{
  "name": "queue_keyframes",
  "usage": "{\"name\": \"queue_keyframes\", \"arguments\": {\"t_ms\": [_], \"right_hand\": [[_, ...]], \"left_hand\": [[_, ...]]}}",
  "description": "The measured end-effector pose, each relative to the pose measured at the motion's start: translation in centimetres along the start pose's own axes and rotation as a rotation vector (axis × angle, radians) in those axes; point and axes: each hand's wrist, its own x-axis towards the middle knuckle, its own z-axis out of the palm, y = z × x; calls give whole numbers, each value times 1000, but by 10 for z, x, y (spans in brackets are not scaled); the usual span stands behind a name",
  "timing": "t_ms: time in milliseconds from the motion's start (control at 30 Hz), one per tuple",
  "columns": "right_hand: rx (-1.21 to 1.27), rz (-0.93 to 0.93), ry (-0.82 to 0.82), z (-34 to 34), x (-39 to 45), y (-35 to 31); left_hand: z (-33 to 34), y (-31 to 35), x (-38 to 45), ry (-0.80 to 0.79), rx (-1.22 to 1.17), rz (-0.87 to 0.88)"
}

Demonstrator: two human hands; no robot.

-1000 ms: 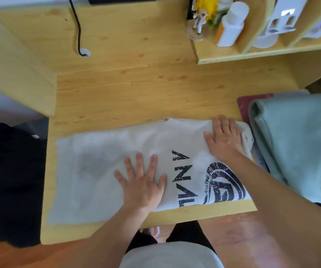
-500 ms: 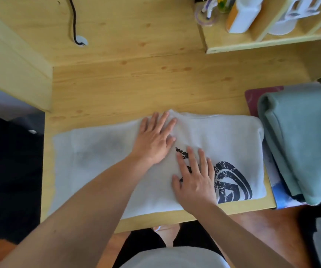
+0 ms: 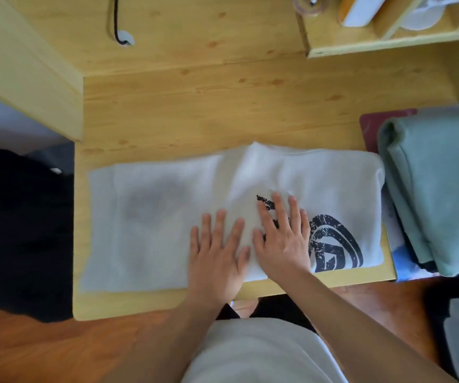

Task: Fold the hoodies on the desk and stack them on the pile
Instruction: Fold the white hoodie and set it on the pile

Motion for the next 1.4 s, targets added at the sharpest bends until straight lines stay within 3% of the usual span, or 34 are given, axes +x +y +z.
{"name": "queue_keyframes", "arguments": {"t_ms": [67, 167, 233, 300, 467, 567, 600, 667, 733, 767, 867, 1000, 1100, 1200, 1300, 1400], "right_hand": [[54, 4, 24, -10, -2, 8], [43, 212, 80, -23, -1, 67], [-10, 303, 28, -24, 0, 107], [-61, 279, -8, -17, 3, 125], [-54, 264, -35, -19, 3, 121], [23, 364, -6, -33, 6, 94], [61, 334, 29, -37, 12, 74], [46, 89, 77, -37, 29, 24], [-47, -168, 66, -27, 60, -22], [-83, -204, 43, -21, 80, -37], [-196, -129, -88, -7, 137, -51], [-241, -187, -57, 2, 161, -44], [-256, -167, -69, 3, 166, -45], [11, -115, -51, -15, 150, -65], [678, -97, 34, -28, 69, -102], [1013, 5, -71, -8, -24, -121]], "left_hand": [[6, -2, 6, -16, 27, -28], [4, 3, 8, -57, 46, -41], [2, 1, 7, -63, 39, -11], [-1, -9, 11, -69, 33, 2], [-12, -112, 14, -12, 20, -286], [-29, -186, 14, -33, 47, -367], [-33, -199, 15, -44, 39, -393], [-34, -207, 17, -57, -11, -399], [-32, -200, 14, -44, -70, -419], [-30, -196, 12, -30, -89, -444], [-25, -187, 2, -28, -62, -450], [-23, -186, 0, -84, -74, -430], [-34, -193, 10, -222, -104, -413], [-57, -201, 4, -182, -248, -409], [-70, -205, -14, 37, -527, -689], [-69, -208, -30, -30, -565, -865]]}}
